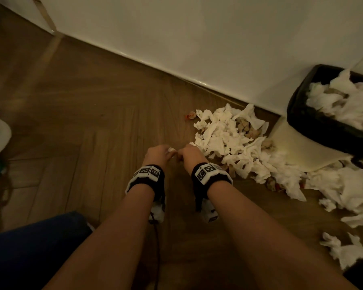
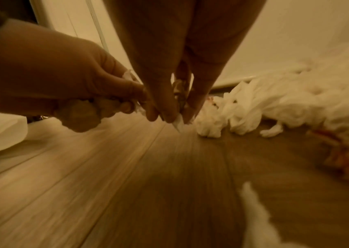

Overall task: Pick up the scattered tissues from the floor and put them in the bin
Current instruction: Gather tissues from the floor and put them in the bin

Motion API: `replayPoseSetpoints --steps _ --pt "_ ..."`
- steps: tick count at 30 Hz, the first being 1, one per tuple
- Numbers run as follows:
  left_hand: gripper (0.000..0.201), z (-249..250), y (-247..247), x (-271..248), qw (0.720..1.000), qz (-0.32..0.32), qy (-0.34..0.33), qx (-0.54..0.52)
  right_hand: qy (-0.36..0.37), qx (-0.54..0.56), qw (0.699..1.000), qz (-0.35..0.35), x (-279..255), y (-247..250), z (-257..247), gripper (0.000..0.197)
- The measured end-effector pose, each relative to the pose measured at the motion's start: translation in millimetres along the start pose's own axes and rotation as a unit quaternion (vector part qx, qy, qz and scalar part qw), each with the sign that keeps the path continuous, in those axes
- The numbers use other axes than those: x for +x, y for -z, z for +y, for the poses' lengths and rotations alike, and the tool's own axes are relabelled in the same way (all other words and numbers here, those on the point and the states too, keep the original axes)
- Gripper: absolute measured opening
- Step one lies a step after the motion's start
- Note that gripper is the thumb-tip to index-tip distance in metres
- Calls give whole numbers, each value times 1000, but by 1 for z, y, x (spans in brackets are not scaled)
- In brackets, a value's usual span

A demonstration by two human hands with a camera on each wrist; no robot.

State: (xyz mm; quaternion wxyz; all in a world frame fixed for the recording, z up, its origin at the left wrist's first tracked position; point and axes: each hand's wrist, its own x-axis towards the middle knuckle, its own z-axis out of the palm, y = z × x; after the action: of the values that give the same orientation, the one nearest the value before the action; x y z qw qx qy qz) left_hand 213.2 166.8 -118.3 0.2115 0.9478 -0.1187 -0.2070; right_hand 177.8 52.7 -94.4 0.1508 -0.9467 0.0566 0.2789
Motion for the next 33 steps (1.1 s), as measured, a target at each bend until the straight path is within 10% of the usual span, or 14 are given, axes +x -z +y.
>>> replayPoseSetpoints --steps 6,17,27,33 --pt "37 75 25 -28 998 25 -64 -7 -29 212 957 195 -66 27 34 12" --pt "45 276 68 -96 963 83 -240 -85 -102 142 895 410 -219 135 149 23" --pt "51 379 55 -103 947 -15 -282 153 -194 204 838 468 -282 134 221 24" --pt "35 389 21 -80 952 -47 -303 21 -196 239 810 499 -261 133 236 23"
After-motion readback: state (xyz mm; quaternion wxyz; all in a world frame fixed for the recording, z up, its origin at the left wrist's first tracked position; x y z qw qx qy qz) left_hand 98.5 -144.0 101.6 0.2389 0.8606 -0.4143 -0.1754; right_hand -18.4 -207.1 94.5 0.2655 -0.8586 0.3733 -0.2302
